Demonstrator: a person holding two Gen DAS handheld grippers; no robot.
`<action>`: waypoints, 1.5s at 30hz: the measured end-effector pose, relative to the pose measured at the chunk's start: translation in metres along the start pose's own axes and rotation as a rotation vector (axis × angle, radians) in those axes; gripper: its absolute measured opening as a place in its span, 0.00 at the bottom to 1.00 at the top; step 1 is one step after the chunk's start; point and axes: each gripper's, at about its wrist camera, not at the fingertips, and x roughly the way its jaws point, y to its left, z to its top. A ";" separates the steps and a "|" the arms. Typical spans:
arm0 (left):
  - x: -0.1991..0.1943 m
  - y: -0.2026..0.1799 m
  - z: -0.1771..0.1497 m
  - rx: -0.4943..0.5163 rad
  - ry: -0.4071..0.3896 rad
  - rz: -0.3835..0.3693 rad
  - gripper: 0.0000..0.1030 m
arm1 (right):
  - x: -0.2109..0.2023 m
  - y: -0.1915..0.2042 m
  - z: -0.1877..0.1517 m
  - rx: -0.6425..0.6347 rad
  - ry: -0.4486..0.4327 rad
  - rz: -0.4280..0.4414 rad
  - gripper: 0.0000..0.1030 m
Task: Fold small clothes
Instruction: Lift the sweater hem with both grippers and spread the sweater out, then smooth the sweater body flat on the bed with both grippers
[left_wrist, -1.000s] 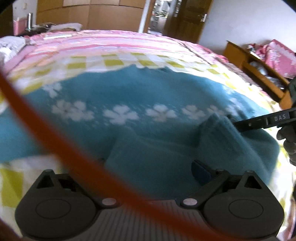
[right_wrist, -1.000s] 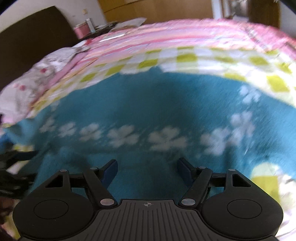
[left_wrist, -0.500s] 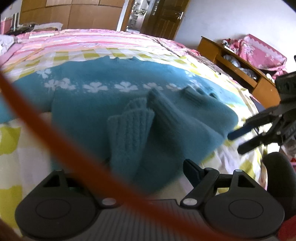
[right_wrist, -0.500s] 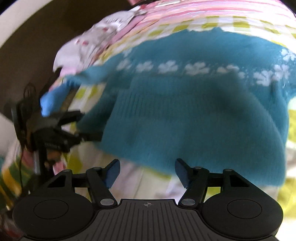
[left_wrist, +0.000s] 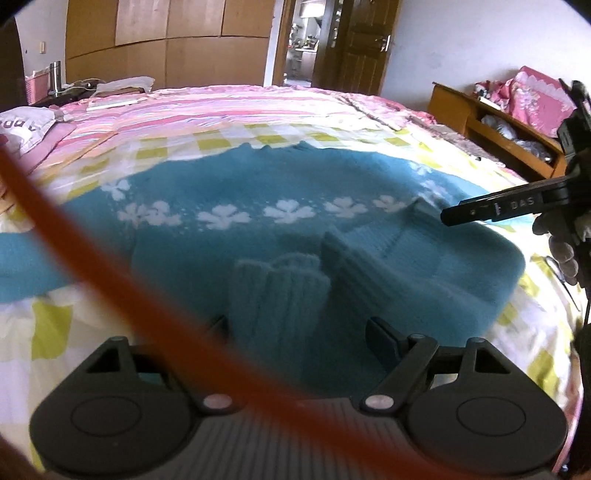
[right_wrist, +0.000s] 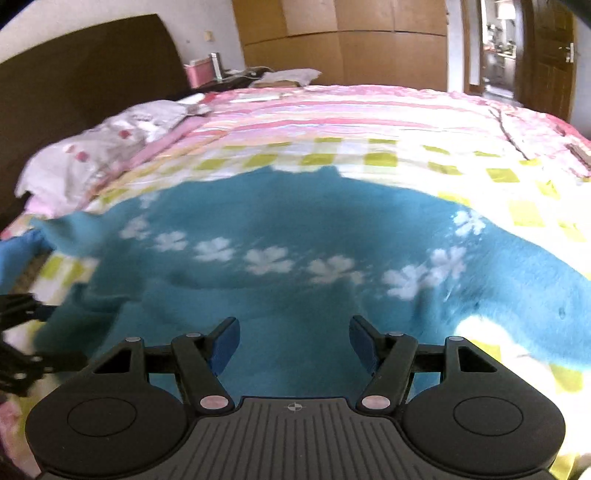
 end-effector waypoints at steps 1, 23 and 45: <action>0.004 0.001 0.001 0.002 0.006 0.006 0.83 | 0.006 -0.004 -0.001 0.005 0.009 -0.003 0.64; -0.047 -0.017 -0.016 -0.042 -0.012 -0.077 0.24 | -0.074 0.014 -0.025 0.000 0.007 0.197 0.10; -0.121 -0.070 -0.097 0.060 0.050 0.053 0.37 | -0.172 0.039 -0.130 -0.165 0.160 0.063 0.25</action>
